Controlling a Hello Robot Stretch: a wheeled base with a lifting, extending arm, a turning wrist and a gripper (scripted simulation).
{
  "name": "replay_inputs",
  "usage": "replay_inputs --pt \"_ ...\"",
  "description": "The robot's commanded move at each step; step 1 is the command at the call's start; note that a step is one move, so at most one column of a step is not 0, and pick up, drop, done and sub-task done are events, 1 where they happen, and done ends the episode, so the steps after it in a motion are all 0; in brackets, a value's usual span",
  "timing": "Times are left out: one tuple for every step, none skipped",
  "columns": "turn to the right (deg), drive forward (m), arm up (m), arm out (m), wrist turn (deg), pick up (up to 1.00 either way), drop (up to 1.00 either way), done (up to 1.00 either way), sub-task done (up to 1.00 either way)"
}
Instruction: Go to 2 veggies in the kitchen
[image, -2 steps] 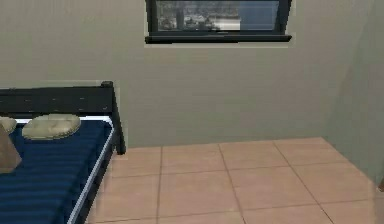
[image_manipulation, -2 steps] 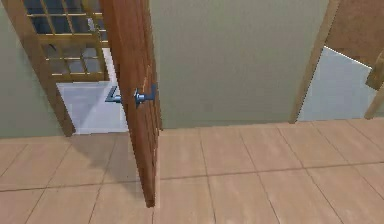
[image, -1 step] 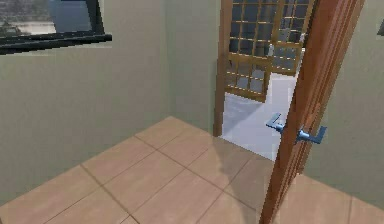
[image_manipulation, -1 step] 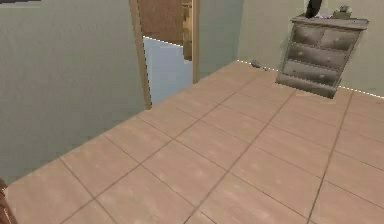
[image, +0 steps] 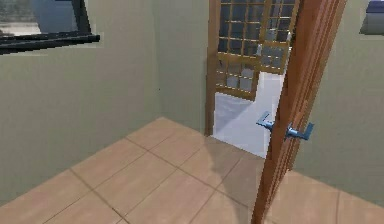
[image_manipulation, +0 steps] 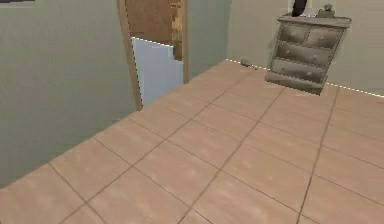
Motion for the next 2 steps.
replay_inputs --pt "36.0 0.0 0.0 0.0 0.0 0.0 0.0 0.0 0.0" --pt "0.0 0.2 0.0 0.0 0.0 0.0 0.0 0.0 0.0"
